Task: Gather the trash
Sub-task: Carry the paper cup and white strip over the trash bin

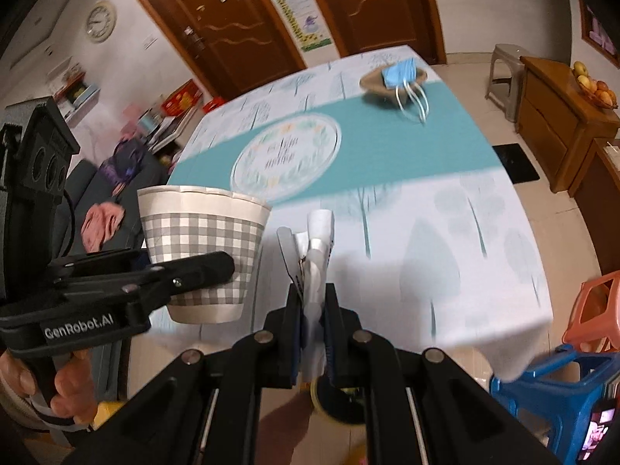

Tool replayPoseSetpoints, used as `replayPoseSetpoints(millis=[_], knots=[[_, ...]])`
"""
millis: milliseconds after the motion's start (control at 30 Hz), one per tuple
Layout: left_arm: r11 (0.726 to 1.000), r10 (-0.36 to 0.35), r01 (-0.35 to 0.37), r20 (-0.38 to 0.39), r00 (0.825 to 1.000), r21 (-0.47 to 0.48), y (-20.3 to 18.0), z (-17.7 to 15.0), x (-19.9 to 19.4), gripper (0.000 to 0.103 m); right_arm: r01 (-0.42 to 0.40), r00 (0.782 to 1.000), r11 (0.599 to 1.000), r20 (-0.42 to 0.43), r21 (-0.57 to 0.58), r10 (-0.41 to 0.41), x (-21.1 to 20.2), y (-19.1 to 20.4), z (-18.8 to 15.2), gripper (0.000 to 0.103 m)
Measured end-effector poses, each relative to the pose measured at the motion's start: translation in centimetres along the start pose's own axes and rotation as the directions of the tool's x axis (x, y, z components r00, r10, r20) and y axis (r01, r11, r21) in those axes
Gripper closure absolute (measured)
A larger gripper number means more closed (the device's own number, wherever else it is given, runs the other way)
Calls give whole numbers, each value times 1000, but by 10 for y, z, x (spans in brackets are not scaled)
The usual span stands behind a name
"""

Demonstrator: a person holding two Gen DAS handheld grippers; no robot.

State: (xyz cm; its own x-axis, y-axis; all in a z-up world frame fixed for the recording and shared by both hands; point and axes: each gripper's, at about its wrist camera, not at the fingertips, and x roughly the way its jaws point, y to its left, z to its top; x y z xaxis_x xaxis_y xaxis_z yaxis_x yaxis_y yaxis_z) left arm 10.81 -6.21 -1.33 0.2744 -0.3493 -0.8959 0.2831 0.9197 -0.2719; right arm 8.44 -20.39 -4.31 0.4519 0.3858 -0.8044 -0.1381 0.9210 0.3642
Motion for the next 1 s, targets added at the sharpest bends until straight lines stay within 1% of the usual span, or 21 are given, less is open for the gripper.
replayPoseSetpoints(millis=[100, 200, 333, 433, 600, 733, 1000], knots=[[1000, 12, -12, -21, 1000, -10, -12, -27, 3, 68, -11, 999, 1000, -34, -9, 10, -4, -6, -28, 93], [999, 36, -36, -52, 998, -3, -24, -56, 8, 68, -25, 998, 1000, -63, 7, 26, -2, -12, -51, 93], [997, 74, -71, -83, 994, 30, -35, -80, 18, 68, -33, 994, 999, -99, 36, 36, 7, -22, -78, 93], [995, 89, -84, -105, 991, 44, -36, -93, 31, 68, -29, 992, 997, -122, 68, 37, 17, -29, -94, 93], [996, 92, -89, -152, 984, 28, -26, -115, 61, 68, -7, 986, 993, -163, 115, 26, 43, -39, -116, 93], [995, 100, -96, -162, 982, 34, -16, -130, 86, 67, 22, 982, 987, -189, 157, 9, 67, -51, -134, 93], [994, 101, -93, -193, 976, 51, 13, -163, 163, 66, 83, 977, 970, -212, 228, -33, 127, -76, -175, 93]])
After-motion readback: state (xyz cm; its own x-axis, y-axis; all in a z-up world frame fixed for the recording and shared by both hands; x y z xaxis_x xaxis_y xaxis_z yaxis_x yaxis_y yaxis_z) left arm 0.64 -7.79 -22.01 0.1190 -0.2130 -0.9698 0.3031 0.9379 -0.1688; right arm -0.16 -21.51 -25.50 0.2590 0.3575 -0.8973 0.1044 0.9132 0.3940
